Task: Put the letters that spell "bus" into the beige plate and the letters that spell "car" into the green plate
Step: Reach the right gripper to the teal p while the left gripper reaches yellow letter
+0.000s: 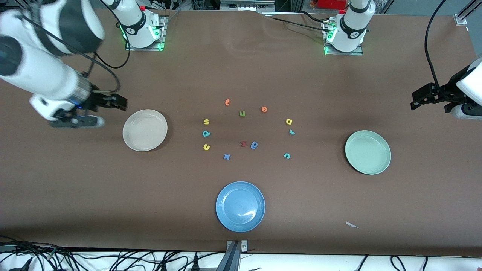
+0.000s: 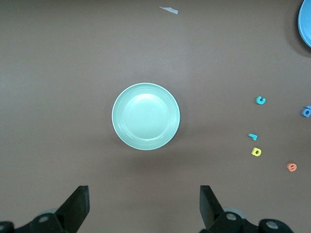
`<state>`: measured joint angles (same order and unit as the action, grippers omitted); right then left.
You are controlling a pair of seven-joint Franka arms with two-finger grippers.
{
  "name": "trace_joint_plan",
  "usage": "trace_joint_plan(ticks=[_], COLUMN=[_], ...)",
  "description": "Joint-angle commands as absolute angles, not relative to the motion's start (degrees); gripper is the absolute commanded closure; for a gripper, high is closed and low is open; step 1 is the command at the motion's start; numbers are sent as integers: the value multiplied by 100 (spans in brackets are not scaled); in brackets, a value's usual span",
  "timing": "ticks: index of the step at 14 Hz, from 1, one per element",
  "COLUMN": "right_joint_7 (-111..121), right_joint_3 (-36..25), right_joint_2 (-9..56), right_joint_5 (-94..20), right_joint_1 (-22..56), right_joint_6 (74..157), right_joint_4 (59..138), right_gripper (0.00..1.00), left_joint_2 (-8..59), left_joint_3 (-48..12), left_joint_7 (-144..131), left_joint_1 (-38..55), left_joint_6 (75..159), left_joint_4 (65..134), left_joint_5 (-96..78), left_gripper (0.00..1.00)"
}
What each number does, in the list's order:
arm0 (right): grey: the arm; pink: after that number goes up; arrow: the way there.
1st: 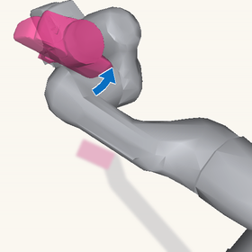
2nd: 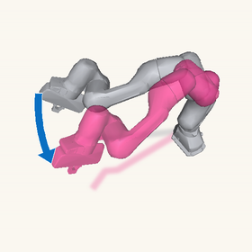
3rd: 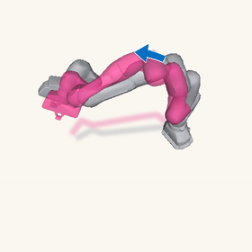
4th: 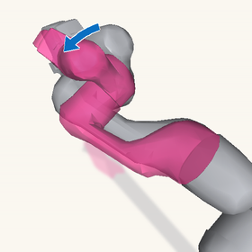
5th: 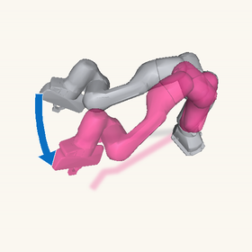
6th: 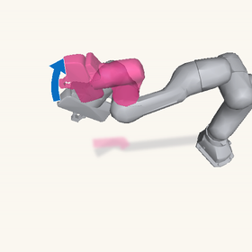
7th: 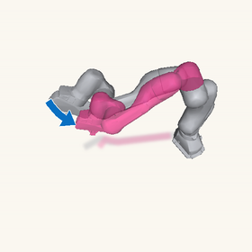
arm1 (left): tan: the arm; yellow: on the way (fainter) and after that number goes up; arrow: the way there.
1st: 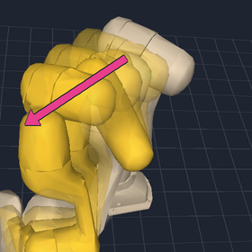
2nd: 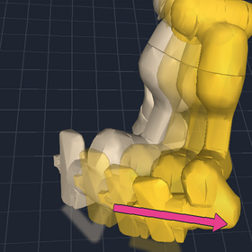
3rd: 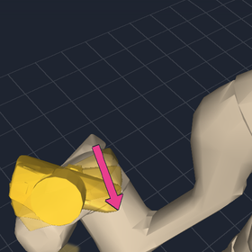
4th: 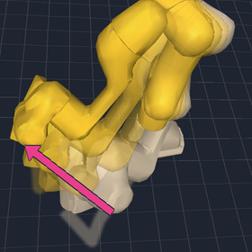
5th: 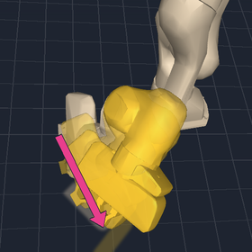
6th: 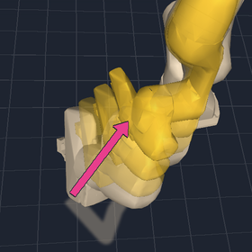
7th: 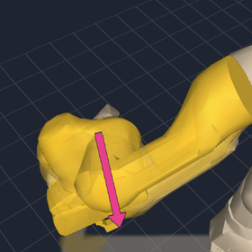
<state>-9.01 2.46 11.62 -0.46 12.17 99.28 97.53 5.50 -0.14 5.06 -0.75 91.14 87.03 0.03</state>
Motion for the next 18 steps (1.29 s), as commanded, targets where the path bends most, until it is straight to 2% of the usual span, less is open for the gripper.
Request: trace_joint_plan(ticks=[1, 4, 6, 8, 13, 18], right_joint_7=[-1342, -2458, -3003, -3059, -3304, -3462], right_joint_3=[220, 229, 211, 211, 211, 211], right_joint_2=[2001, 2810, 3188, 3497, 3823, 3963], right_joint_5=[-53, -105, -70, -35, -79, -62], right_joint_1=[1905, 2537, 2794, 2873, 3093, 3164], right_joint_6=[10718, 11949, 12478, 13005, 13254, 13263], right_joint_4=[9668, 9642, 9642, 9650, 9659, 9686], right_gripper=[0, 1, 3, 24, 29, 29], left_joint_2=[562, 659, 729, 913, 1449, 1512], left_joint_3=[-26, -35, -44, -44, -114, -141], left_joint_7=[633, 554, 545, 501, 309, -551], left_joint_1=[-97, -88, -53, 17, 368, 948], left_joint_6=[9123, 9123, 9123, 9132, 9894, 11353], left_joint_4=[8657, 8640, 8622, 8613, 8753, 9789], left_joint_5=[-26, -26, -35, -61, -106, -114], left_gripper=[0, 0, 0, 0, 0, 0])
